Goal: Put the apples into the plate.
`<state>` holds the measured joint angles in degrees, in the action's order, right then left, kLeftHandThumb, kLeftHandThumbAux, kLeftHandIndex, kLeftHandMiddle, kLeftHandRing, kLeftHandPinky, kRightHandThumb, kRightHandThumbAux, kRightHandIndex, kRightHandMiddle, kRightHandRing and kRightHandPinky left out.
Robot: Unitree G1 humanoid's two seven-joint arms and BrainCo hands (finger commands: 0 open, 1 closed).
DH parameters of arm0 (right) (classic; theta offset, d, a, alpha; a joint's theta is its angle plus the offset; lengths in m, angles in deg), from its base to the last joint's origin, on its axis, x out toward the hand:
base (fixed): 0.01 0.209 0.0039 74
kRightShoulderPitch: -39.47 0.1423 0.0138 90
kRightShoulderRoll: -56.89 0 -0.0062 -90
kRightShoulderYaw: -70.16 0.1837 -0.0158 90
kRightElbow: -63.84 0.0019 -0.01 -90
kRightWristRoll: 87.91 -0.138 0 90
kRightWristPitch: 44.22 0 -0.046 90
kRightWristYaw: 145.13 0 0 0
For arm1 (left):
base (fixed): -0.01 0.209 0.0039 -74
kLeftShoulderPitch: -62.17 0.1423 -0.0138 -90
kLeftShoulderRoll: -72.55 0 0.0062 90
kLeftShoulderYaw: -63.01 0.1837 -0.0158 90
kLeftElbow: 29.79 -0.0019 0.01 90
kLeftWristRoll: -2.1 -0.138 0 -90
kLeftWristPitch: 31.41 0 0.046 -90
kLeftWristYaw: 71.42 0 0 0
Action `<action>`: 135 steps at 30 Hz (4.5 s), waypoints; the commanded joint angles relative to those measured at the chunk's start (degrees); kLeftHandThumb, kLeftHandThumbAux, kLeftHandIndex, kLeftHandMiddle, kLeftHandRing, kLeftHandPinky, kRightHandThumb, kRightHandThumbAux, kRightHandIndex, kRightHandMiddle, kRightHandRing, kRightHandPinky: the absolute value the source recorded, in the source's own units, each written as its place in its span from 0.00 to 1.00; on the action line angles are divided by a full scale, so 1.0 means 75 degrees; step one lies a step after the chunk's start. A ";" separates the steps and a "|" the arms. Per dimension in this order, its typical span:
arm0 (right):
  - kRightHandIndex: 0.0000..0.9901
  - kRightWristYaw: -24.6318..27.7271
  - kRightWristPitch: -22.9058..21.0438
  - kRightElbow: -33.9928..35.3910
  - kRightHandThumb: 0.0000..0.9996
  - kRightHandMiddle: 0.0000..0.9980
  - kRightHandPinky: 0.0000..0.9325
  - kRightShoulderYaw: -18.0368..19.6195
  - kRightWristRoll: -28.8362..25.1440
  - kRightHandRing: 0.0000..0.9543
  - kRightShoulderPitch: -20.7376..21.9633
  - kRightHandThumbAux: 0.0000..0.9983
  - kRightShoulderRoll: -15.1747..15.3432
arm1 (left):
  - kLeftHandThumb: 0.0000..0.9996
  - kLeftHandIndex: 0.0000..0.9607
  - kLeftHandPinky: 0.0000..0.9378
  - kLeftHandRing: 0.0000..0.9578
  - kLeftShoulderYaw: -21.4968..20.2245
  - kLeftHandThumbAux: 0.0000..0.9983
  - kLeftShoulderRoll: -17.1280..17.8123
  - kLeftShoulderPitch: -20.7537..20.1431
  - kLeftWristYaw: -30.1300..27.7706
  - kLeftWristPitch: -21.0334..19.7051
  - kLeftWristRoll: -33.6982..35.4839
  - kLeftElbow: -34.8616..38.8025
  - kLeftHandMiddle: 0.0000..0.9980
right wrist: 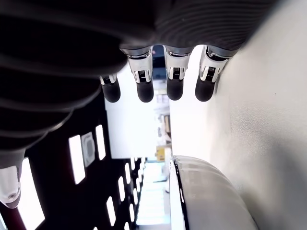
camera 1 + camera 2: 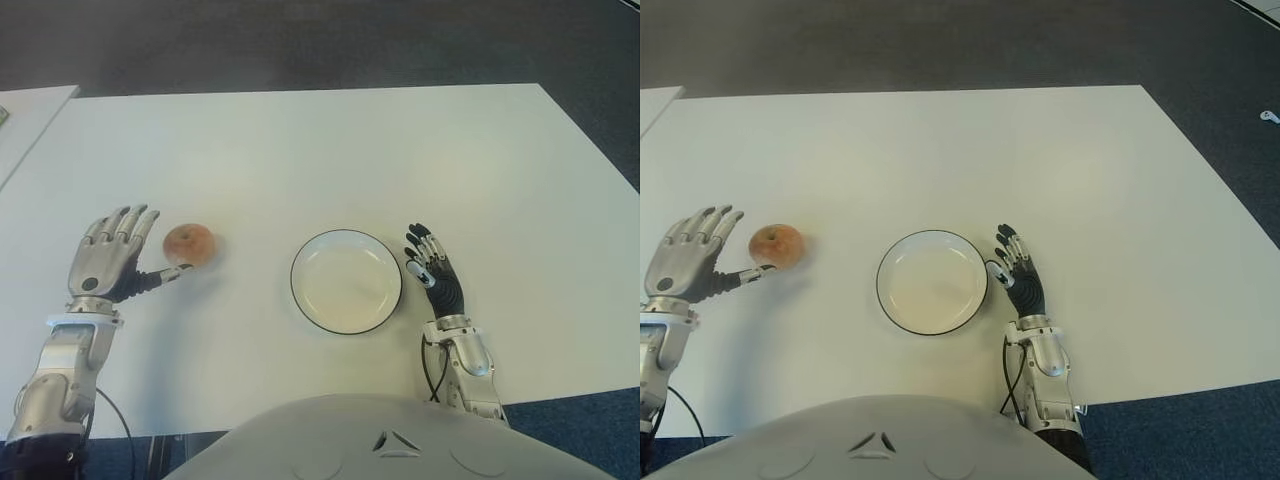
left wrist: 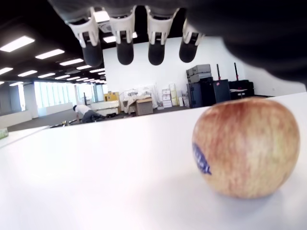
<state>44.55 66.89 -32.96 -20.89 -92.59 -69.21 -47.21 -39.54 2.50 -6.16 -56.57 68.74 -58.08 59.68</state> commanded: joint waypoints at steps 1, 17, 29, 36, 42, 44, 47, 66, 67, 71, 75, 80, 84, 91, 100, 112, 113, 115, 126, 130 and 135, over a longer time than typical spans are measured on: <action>0.00 -0.0030 -0.0216 -0.0278 0.22 0.00 0.00 0.0003 0.0002 0.00 -0.0198 0.50 -0.0033 | 0.32 0.00 0.00 0.00 0.0305 0.23 0.0186 -0.0095 0.0149 -0.0066 0.0179 -0.0334 0.00; 0.00 0.0004 -0.0166 -0.0389 0.22 0.00 0.00 0.0069 -0.0056 0.00 -0.0173 0.49 -0.0009 | 0.35 0.00 0.00 0.00 0.0927 0.23 0.0495 -0.0653 0.0459 -0.0218 0.0532 -0.1112 0.00; 0.00 -0.0022 -0.0040 -0.0522 0.22 0.00 0.00 0.0080 -0.0026 0.00 -0.0145 0.49 -0.0031 | 0.37 0.00 0.00 0.00 0.1323 0.22 0.0617 -0.1013 0.0895 -0.0205 0.0675 -0.1581 0.00; 0.00 -0.0032 -0.0014 -0.0609 0.22 0.00 0.00 0.0092 -0.0029 0.00 -0.0111 0.49 -0.0036 | 0.36 0.00 0.00 0.00 0.1522 0.22 0.0632 -0.1189 0.1016 -0.0233 0.0758 -0.1721 0.00; 0.00 -0.0159 0.0065 -0.0675 0.21 0.00 0.00 0.0075 0.0150 0.00 -0.0085 0.49 -0.0014 | 0.36 0.00 0.00 0.00 0.1643 0.22 0.0678 -0.1273 0.1105 -0.0232 0.0831 -0.1796 0.00; 0.00 -0.0172 0.0089 -0.0688 0.21 0.00 0.00 0.0072 0.0159 0.00 -0.0082 0.49 -0.0014 | 0.36 0.00 0.00 0.00 0.1664 0.21 0.0684 -0.1293 0.1128 -0.0233 0.0860 -0.1792 0.00; 0.00 -0.0146 0.0118 -0.0734 0.21 0.00 0.00 0.0072 0.0121 0.00 -0.0057 0.49 -0.0018 | 0.36 0.00 0.00 0.00 0.1669 0.21 0.0675 -0.1314 0.1171 -0.0209 0.0920 -0.1792 0.00; 0.00 -0.0144 0.0156 -0.0922 0.21 0.00 0.00 0.0051 0.0175 0.00 0.0048 0.50 0.0016 | 0.35 0.00 0.00 0.00 0.1836 0.19 0.0711 -0.1433 0.1356 -0.0108 0.1076 -0.1897 0.00; 0.00 -0.0142 0.0153 -0.0924 0.21 0.00 0.00 0.0049 0.0174 0.00 0.0050 0.50 0.0018 | 0.35 0.00 0.00 0.00 0.1854 0.19 0.0715 -0.1441 0.1373 -0.0104 0.1082 -0.1902 0.00; 0.00 -0.0113 0.0185 -0.0975 0.21 0.00 0.00 0.0057 0.0143 0.00 0.0073 0.50 0.0026 | 0.35 0.00 0.00 0.00 0.1909 0.18 0.0717 -0.1447 0.1380 -0.0095 0.1116 -0.1818 0.00; 0.00 -0.0108 0.0196 -0.1043 0.21 0.00 0.00 0.0064 0.0128 0.00 0.0109 0.50 0.0025 | 0.35 0.00 0.00 0.00 0.1957 0.18 0.0712 -0.1498 0.1465 0.0002 0.1149 -0.1847 0.00; 0.00 -0.0158 0.0238 -0.1075 0.21 0.00 0.00 0.0059 0.0177 0.00 0.0121 0.50 0.0012 | 0.35 0.00 0.00 0.00 0.1995 0.18 0.0711 -0.1556 0.1526 0.0092 0.1178 -0.1865 0.00; 0.00 -0.0185 0.0242 -0.1084 0.21 0.00 0.00 0.0047 0.0214 0.00 0.0121 0.50 0.0013 | 0.35 0.00 0.00 0.00 0.2029 0.19 0.0708 -0.1607 0.1610 0.0200 0.1192 -0.1912 0.00; 0.00 -0.0170 0.0237 -0.1077 0.21 0.00 0.00 0.0042 0.0183 0.00 0.0112 0.50 0.0007 | 0.36 0.00 0.00 0.00 0.2137 0.21 0.0696 -0.1708 0.1715 0.0272 0.1158 -0.1991 0.00; 0.00 -0.0198 0.0285 -0.1106 0.21 0.00 0.00 0.0052 0.0185 0.00 0.0103 0.50 -0.0008 | 0.35 0.00 0.00 0.00 0.2339 0.24 0.0607 -0.1822 0.1578 0.0139 0.1139 -0.1894 0.00; 0.00 -0.0194 0.0202 -0.1034 0.21 0.00 0.00 0.0045 0.0147 0.00 0.0062 0.50 -0.0029 | 0.34 0.00 0.00 0.00 0.2643 0.27 0.0544 -0.1976 0.1119 -0.0204 0.1144 -0.1648 0.00; 0.00 -0.0209 0.0221 -0.1026 0.21 0.00 0.00 0.0045 0.0159 0.00 0.0049 0.50 -0.0035 | 0.34 0.00 0.01 0.00 0.2663 0.27 0.0535 -0.1987 0.1086 -0.0225 0.1144 -0.1630 0.00; 0.00 -0.0230 0.0269 -0.1040 0.21 0.00 0.00 0.0054 0.0174 0.00 0.0042 0.50 -0.0040 | 0.34 0.00 0.01 0.00 0.2702 0.27 0.0516 -0.2014 0.1047 -0.0252 0.1143 -0.1616 0.00; 0.00 -0.0188 0.0295 -0.0980 0.21 0.00 0.00 0.0090 0.0037 0.00 -0.0035 0.50 -0.0046 | 0.32 0.00 0.01 0.00 0.2972 0.26 0.0398 -0.2128 0.0829 -0.0376 0.1178 -0.1705 0.00; 0.00 -0.0148 0.0303 -0.0956 0.21 0.00 0.00 0.0117 -0.0053 0.00 -0.0051 0.49 -0.0049 | 0.33 0.00 0.01 0.00 0.3151 0.26 0.0273 -0.2304 0.0816 -0.0450 0.1154 -0.2075 0.00; 0.00 -0.0158 0.0181 -0.0837 0.20 0.00 0.00 0.0123 -0.0054 0.00 -0.0100 0.49 -0.0022 | 0.33 0.00 0.00 0.00 0.3324 0.26 0.0207 -0.2486 0.0914 -0.0489 0.1140 -0.2486 0.00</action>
<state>43.34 71.48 -36.90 -20.21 -92.64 -66.75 -47.32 -15.82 4.65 -24.15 -49.20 65.51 -49.55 43.21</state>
